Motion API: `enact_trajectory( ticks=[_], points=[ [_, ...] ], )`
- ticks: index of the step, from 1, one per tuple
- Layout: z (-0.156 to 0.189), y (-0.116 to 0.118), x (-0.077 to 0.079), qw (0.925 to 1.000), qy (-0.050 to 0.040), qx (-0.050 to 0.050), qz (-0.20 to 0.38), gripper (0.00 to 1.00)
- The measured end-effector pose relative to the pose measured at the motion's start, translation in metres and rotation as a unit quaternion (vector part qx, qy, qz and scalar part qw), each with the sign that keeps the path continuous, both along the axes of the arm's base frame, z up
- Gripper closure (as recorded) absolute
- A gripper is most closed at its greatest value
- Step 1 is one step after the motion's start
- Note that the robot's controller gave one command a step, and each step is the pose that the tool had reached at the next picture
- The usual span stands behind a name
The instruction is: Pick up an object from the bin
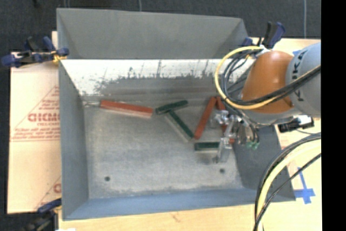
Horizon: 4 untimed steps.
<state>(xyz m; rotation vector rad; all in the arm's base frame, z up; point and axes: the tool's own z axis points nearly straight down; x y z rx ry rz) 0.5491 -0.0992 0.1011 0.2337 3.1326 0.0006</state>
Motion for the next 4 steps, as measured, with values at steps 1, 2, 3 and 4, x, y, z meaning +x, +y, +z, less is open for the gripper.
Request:
enact_trajectory(
  ticks=[1, 2, 3, 4],
  points=[
    [0.035, 0.003, -0.015, 0.9992, -0.0025, 0.000, -0.039, 0.00],
    [-0.029, 0.007, -0.014, 0.9983, -0.0028, 0.000, -0.059, 0.00],
    [-0.030, -0.013, -0.029, 0.9960, -0.0016, -0.001, -0.089, 1.00],
    [-0.030, -0.013, -0.029, 0.9960, -0.0016, -0.001, -0.089, 1.00]
  ],
)
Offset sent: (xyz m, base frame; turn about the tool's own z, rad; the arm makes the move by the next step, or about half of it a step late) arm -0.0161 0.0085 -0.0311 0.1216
